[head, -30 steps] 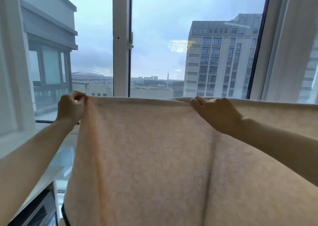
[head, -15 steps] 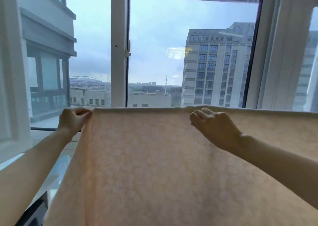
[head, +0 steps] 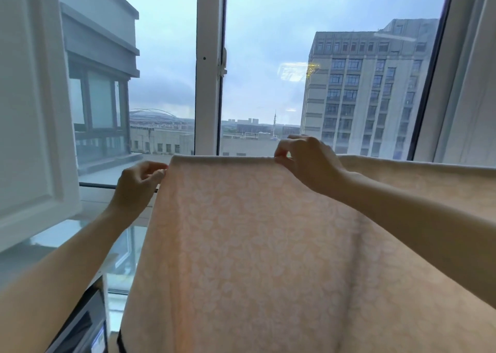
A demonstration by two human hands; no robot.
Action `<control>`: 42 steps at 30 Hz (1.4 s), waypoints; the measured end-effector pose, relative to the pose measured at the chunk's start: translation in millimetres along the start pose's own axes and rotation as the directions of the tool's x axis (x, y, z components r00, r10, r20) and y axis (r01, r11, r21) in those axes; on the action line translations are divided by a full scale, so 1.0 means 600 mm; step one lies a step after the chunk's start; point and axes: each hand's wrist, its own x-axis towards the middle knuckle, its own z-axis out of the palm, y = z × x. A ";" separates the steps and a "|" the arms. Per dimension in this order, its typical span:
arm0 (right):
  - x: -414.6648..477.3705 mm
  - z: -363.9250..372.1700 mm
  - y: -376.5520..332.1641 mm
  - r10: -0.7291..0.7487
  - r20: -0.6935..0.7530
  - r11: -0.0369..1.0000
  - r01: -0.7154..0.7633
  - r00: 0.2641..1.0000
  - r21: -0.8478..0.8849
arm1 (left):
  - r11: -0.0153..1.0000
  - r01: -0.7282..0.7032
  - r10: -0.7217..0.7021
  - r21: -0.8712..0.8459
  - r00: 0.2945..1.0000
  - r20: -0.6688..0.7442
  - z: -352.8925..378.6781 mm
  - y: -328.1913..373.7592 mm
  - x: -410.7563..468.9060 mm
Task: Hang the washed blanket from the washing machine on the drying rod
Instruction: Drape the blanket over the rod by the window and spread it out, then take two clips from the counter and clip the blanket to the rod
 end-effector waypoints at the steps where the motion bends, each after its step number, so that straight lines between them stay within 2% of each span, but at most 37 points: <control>1: 0.004 0.004 -0.002 0.015 0.002 1.000 -0.015 1.000 0.011 | 1.000 -0.014 0.013 0.020 0.999 0.045 -0.002 0.000 -0.004; 4: 0.006 0.011 -0.006 0.018 0.004 1.000 -0.018 1.000 -0.019 | 0.990 -0.068 0.055 0.126 0.993 0.107 -0.002 -0.011 -0.014; 7: 0.004 0.012 -0.006 0.013 -0.006 0.996 -0.014 1.000 -0.090 | 0.992 -0.014 0.015 0.126 1.000 -0.005 -0.003 -0.023 -0.002; 10: 0.018 0.004 -0.006 0.061 -0.041 0.996 -0.064 0.997 -0.065 | 0.995 0.082 -0.074 0.052 0.987 -0.142 -0.017 -0.017 0.032; 15: 0.042 0.000 -0.009 0.141 -0.015 0.990 -0.141 0.990 -0.006 | 0.994 0.014 0.006 0.106 0.982 -0.191 -0.020 0.006 0.076; 18: 0.038 0.016 -0.006 0.149 0.007 0.989 -0.148 0.989 -0.015 | 0.994 0.075 -0.062 0.073 0.984 -0.169 -0.009 -0.011 0.089; 21: 0.033 0.032 0.000 0.156 0.015 0.987 -0.155 0.988 -0.039 | 0.987 0.159 -0.156 0.026 0.984 -0.087 0.013 -0.045 0.082; 24: 0.025 0.045 -0.001 0.147 0.014 0.989 -0.147 0.989 -0.011 | 0.990 0.141 -0.141 -0.014 0.990 0.018 0.044 -0.051 0.045; 26: 0.018 0.047 -0.008 0.118 0.016 0.993 -0.118 0.993 -0.009 | 0.994 0.104 -0.104 -0.034 0.994 0.019 0.060 -0.047 0.020; 31: 0.010 0.061 -0.044 -0.059 0.052 0.987 0.066 0.997 -0.145 | 0.990 0.059 -0.055 -0.128 0.998 0.037 0.071 -0.035 -0.037; 34: 0.013 0.076 -0.056 -0.130 0.007 0.984 0.130 0.991 -0.124 | 0.995 0.095 -0.095 -0.042 0.995 0.015 0.076 -0.044 -0.056; 39: 0.031 0.101 -0.087 -0.202 0.039 0.976 0.205 0.979 -0.068 | 0.987 0.115 -0.116 0.116 0.993 0.000 0.057 -0.082 -0.068; 42: 0.046 0.117 -0.112 -0.267 0.037 0.963 0.268 0.963 -0.039 | 0.973 0.123 -0.134 0.193 0.990 0.048 0.036 -0.097 -0.093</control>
